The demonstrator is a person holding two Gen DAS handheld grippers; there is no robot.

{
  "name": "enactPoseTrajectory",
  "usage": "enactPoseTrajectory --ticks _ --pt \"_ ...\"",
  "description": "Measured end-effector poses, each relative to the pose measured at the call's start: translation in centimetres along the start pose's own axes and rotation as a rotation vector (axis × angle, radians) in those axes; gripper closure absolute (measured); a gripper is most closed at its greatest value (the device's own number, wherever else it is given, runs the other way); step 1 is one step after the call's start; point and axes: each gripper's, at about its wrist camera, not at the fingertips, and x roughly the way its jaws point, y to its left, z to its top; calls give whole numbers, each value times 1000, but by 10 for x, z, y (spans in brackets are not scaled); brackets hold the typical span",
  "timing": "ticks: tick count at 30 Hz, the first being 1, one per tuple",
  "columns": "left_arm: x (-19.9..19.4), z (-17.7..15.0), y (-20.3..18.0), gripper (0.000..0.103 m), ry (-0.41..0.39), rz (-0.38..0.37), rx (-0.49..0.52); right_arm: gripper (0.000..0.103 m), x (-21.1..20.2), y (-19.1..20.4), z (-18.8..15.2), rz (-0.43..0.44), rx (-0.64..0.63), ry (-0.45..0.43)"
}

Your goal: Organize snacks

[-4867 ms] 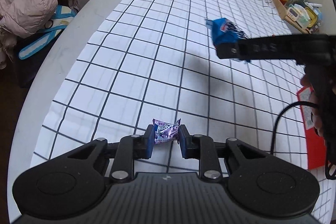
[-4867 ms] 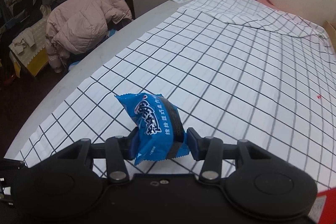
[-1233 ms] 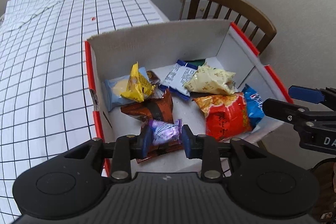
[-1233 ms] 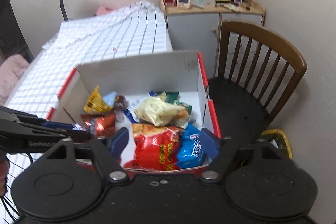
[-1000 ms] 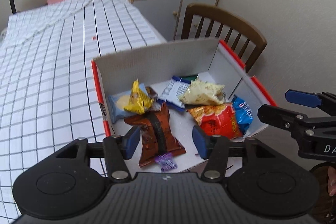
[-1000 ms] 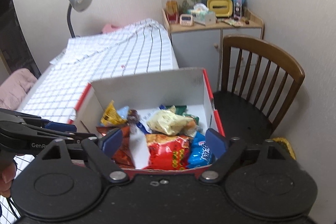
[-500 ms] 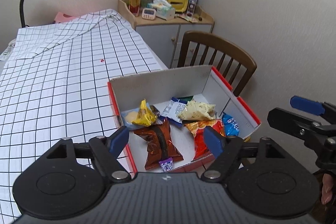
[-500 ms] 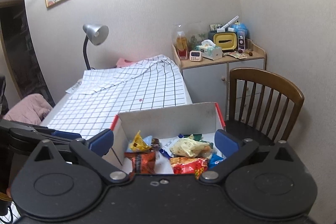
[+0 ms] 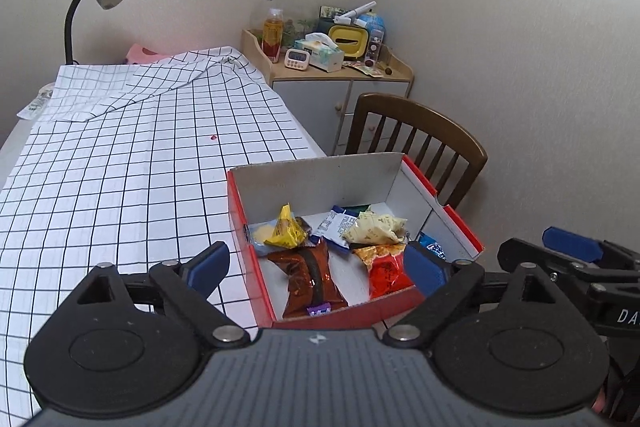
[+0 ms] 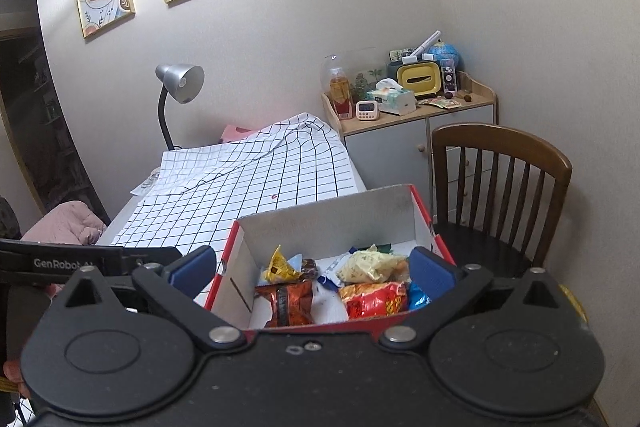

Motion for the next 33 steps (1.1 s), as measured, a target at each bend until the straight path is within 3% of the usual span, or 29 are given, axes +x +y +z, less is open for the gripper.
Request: enactPoseTrajectory --ticks 9,33 --pt "-14 -10 -3 9 -22 21 -36 0 -8 4 -10 -6 -14 6" --pt "-26 -13 -13 9 -56 72 -9 0 -17 0 -10 -86 -13 -25"
